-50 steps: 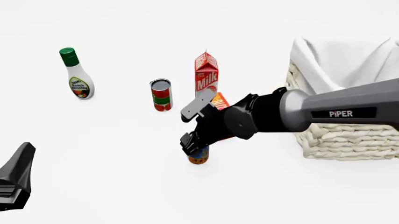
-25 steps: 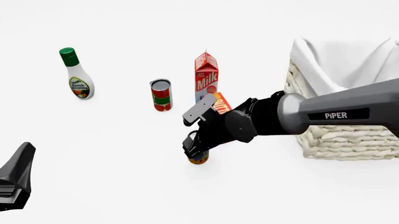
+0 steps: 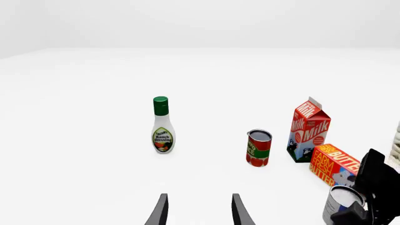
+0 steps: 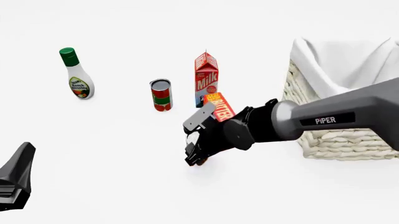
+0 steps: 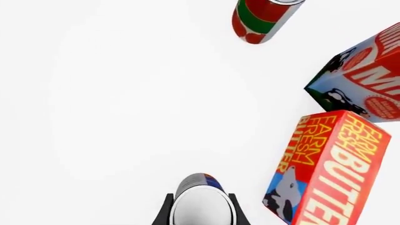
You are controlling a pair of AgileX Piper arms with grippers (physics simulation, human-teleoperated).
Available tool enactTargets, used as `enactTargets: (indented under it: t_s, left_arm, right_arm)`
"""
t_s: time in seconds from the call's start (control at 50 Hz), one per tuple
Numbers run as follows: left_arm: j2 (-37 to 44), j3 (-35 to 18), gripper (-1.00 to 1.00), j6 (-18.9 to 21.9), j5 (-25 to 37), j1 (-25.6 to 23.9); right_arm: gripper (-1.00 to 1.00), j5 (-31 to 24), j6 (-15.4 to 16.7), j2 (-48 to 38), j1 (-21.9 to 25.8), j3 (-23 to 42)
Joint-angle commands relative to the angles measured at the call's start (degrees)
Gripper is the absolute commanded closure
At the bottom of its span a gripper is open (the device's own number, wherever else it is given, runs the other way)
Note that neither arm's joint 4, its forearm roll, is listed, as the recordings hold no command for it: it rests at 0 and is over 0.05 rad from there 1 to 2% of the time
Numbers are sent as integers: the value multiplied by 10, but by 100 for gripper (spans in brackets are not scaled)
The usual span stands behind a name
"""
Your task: Pick the alphabet soup and place it in the basket.
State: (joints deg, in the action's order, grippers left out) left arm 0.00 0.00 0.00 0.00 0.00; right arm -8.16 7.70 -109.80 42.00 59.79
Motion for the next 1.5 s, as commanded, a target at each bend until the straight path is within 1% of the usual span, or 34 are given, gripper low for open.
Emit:
enactTargets:
  t_s: [0.02, 0.06, 0.08, 0.1, 0.18, 0.2, 0.22, 0.26, 0.32, 0.34, 0.36, 0.4, 0.54, 0.58, 0.6, 0.62, 0.68, 0.78, 0.82, 0.84, 0.92, 0.98, 1.0, 1.12, 1.16, 1.18, 1.22, 1.28, 1.5]
  left_arm:
    - [0, 0, -100, 0, 0, 0]
    - [0, 0, -100, 0, 0, 0]
    - [0, 0, -100, 0, 0, 0]
    - [0, 0, -100, 0, 0, 0]
    - [0, 0, -100, 0, 0, 0]
    - [0, 0, -100, 0, 0, 0]
    - [0, 0, -100, 0, 0, 0]
    - [0, 0, -100, 0, 0, 0]
    - [0, 0, -100, 0, 0, 0]
    - [0, 0, -100, 0, 0, 0]
    - [0, 0, -100, 0, 0, 0]
    - [0, 0, -100, 0, 0, 0]
    - [0, 0, -100, 0, 0, 0]
    - [0, 0, -100, 0, 0, 0]
    - [0, 0, -100, 0, 0, 0]
    - [0, 0, -100, 0, 0, 0]
    - [0, 0, -100, 0, 0, 0]
    - [0, 0, -100, 0, 0, 0]
    - [0, 0, -100, 0, 0, 0]
    - [0, 0, -100, 0, 0, 0]
    - [0, 0, -100, 0, 0, 0]
    - [0, 0, -100, 0, 0, 0]
    - [0, 0, -100, 0, 0, 0]
    - [0, 0, -100, 0, 0, 0]
    - [0, 0, -100, 0, 0, 0]
    - [0, 0, -100, 0, 0, 0]
    - [0, 0, -100, 0, 0, 0]
    - [0, 0, -100, 0, 0, 0]
    - [0, 0, -100, 0, 0, 0]
  right_arm:
    - [100, 10, -5, 1, 11, -14]
    - [100, -4, -6, 10, 11, -9]
    - [100, 10, -6, 4, 11, -15]
    - [100, -3, -6, 12, 12, -11]
    - [100, 10, -5, 6, 10, -19]
    - [100, -4, -5, 16, 10, -15]
    - [100, 7, -4, 12, 10, -21]
    - [100, -11, -5, 26, 11, -17]
    - [100, -16, -3, 39, 12, -21]
    - [100, -3, -2, 35, 12, -29]
    - [100, -3, -2, 35, 12, -29]
    - [100, -20, -2, 54, 14, -27]
    - [100, -42, 6, 101, 14, -38]
    - [100, -44, 8, 107, 13, -39]
    - [100, -32, 8, 109, 13, -50]
    - [100, -32, 10, 115, 12, -53]
    - [100, -47, 12, 148, 7, -57]
    - [100, -62, 20, 182, -1, -63]
    - [100, -70, 30, 206, -4, -65]
    - [100, -81, 24, 215, -4, -59]
    - [100, -123, 24, 258, -2, -39]
    - [100, -135, 33, 279, -6, -35]
    - [100, -149, 34, 296, -7, -28]
    - [100, -179, 35, 326, -11, -8]
    - [100, -185, 39, 339, -17, -3]
    - [100, -192, 36, 345, -19, 2]
    - [100, -197, 42, 355, -25, 5]
    - [100, -209, 39, 365, -30, 18]
    - [100, -255, 52, 400, -66, 81]
